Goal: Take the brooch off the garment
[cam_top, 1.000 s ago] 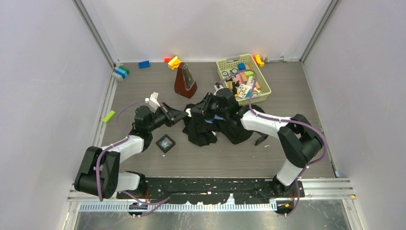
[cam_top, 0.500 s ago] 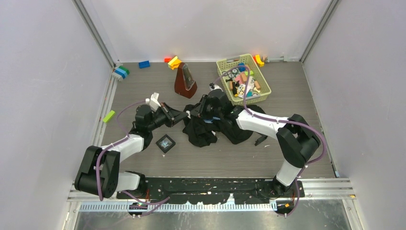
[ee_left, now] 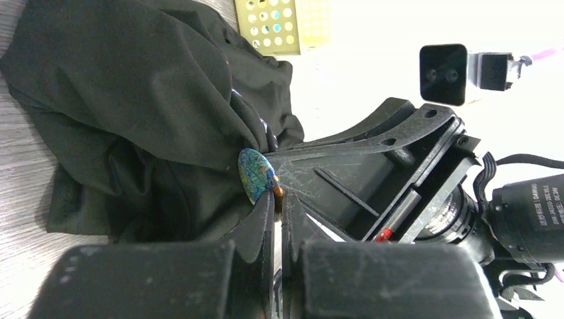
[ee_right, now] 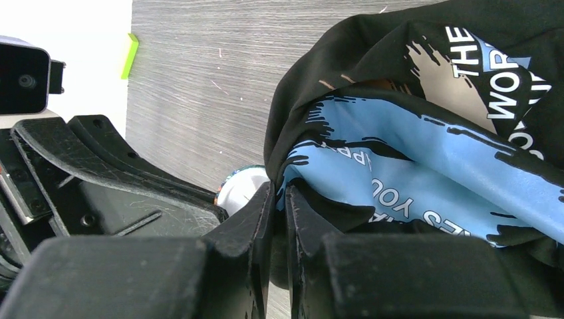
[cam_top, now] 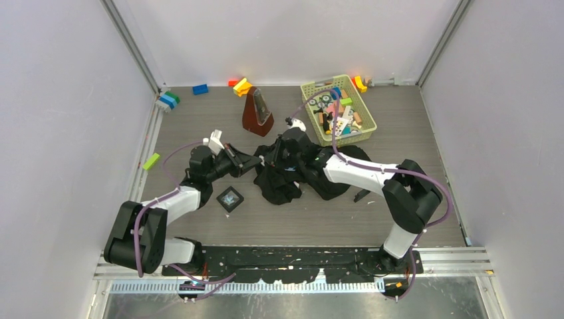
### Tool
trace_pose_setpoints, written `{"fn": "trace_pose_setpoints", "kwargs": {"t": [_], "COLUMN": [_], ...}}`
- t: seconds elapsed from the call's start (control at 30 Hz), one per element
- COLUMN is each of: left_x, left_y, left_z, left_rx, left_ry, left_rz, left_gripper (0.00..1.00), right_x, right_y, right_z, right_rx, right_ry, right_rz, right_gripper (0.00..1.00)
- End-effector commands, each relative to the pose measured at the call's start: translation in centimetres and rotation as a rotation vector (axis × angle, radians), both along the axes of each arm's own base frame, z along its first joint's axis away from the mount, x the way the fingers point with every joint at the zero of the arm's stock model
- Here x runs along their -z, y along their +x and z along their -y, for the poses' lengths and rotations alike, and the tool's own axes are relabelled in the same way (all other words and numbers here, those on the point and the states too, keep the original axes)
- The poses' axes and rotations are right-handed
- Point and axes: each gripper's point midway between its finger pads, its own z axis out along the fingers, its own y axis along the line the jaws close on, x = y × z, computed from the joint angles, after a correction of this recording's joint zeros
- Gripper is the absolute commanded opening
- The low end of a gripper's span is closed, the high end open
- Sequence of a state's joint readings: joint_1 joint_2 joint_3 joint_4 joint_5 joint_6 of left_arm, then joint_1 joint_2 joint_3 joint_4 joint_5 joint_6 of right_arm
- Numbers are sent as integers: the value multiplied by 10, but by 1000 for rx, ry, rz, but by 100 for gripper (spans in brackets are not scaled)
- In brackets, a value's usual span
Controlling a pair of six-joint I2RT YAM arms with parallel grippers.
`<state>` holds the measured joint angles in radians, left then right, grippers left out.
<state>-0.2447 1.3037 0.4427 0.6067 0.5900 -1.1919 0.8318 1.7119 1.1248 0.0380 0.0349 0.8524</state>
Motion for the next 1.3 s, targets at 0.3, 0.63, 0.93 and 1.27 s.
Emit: {"fn": "trace_pose_setpoints", "kwargs": {"t": [0.3, 0.63, 0.93, 1.27], "left_x": [-41, -7, -8, -8], "left_y": [-2, -11, -20, -26], "left_z": [21, 0, -21, -13], "left_rx": [51, 80, 203, 299], "left_ry": [-36, 304, 830, 937], "left_rz": [194, 167, 216, 294], "left_gripper": [0, 0, 0, 0], "right_x": [-10, -1, -19, -36], "right_y": [-66, -40, -37, 1], "right_z": [-31, 18, 12, 49], "right_rx": [-222, -70, -149, -88], "right_ry": [-40, 49, 114, 95], "right_rz": [49, -30, -36, -46], "right_gripper": [18, 4, 1, 0]}}
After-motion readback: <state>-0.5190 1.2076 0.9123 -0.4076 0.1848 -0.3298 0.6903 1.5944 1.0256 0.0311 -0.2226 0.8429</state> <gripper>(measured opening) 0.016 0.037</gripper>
